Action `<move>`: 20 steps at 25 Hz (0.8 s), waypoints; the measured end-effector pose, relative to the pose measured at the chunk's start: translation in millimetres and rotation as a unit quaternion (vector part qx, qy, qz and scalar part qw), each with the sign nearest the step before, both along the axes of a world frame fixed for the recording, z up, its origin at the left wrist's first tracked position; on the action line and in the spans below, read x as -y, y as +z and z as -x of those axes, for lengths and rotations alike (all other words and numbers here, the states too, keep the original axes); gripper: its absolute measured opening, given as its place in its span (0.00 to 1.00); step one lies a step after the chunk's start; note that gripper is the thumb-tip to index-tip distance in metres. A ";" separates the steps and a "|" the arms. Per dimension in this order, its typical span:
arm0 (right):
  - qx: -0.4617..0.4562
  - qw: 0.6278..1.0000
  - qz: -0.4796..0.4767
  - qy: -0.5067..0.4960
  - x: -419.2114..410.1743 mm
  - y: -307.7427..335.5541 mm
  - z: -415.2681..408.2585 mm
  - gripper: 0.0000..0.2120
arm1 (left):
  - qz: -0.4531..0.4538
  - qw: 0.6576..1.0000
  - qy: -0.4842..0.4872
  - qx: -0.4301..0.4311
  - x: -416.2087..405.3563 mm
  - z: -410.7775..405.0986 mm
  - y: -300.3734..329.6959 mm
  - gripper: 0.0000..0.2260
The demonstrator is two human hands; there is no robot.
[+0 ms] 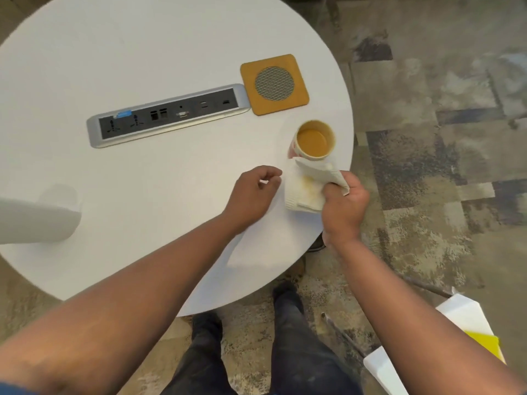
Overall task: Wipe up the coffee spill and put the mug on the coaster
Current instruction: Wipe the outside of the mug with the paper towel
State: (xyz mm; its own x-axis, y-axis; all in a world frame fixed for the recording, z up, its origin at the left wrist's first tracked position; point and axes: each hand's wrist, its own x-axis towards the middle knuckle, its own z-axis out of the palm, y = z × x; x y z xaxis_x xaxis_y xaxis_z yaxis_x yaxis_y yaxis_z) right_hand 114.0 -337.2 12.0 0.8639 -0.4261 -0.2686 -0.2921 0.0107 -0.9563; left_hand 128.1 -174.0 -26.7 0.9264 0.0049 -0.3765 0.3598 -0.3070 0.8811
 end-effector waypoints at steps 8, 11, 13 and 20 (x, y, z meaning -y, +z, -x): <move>-0.003 0.987 -0.070 -0.141 70.6 -4.5 -13.6 0.17 | 0.116 0.991 0.016 -0.068 84.0 -17.2 9.0 0.08; -0.022 0.986 -0.068 -0.149 82.5 -9.4 -19.5 0.16 | 0.160 0.978 0.030 -0.128 93.7 -24.2 5.7 0.14; -0.033 0.987 -0.070 -0.143 86.8 -13.5 -23.2 0.15 | 0.191 0.967 0.041 -0.163 98.6 -28.6 4.1 0.15; -0.049 0.986 -0.088 -0.132 92.5 -23.3 -32.8 0.16 | 0.235 0.955 0.102 -0.149 108.5 -27.8 -5.1 0.16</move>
